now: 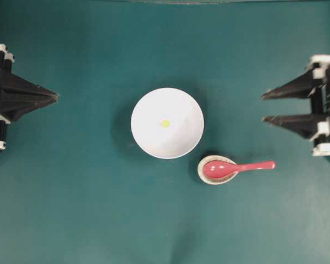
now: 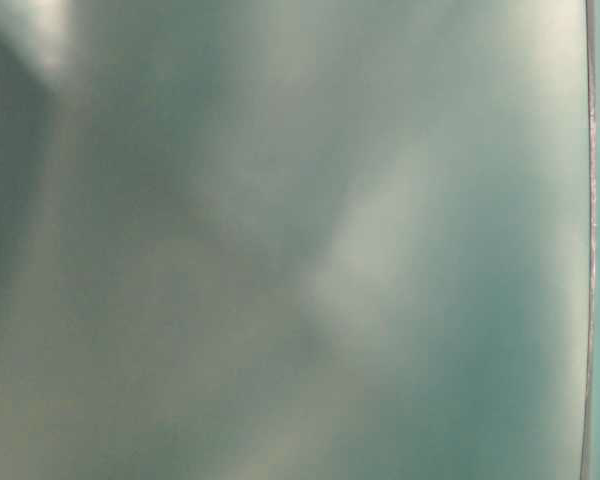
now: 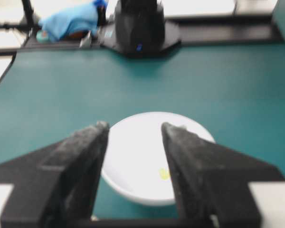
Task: Scoop the yellow hexagonal prism block from the bowl with a spoon using the right arm.
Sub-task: 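Move the right gripper left toward the red spoon handle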
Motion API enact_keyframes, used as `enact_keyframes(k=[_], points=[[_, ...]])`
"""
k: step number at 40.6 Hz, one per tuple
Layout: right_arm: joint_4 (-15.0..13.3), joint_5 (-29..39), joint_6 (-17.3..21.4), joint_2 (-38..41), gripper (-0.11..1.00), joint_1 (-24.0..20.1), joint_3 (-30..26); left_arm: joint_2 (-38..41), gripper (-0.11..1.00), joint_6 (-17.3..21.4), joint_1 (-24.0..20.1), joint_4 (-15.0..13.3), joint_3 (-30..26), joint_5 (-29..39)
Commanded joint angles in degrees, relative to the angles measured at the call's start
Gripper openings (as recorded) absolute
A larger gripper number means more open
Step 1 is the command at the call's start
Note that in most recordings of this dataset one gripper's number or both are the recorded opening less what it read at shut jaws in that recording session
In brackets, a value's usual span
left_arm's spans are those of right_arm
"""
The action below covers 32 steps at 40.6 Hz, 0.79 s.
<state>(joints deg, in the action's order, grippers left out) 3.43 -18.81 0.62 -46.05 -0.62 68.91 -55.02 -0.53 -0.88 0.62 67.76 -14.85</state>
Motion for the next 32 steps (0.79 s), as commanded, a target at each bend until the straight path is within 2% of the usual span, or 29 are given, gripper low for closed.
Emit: enact_keyframes(k=[1, 10, 16, 32], points=[[1.05, -5.27, 0.0, 4.66, 0.55, -1.67, 0.53, 0.53, 0.0, -0.09, -0.09, 0.18, -1.05, -0.09], [4.39, -18.81, 0.0, 16.88, 0.55, -5.54, 3.52, 0.44, 0.0, -1.14, -0.09, 0.18, -0.79, 1.23], [6.77, -25.14, 0.0, 23.55, 0.55, -8.53, 4.57, 0.44, 0.0, -1.85, -0.09, 0.18, -0.79, 1.58], [16.79, -38.94, -0.18, 38.23, 0.55, -18.28, 7.56, 0.44, 0.0, -1.85, -0.09, 0.18, -0.79, 1.67]])
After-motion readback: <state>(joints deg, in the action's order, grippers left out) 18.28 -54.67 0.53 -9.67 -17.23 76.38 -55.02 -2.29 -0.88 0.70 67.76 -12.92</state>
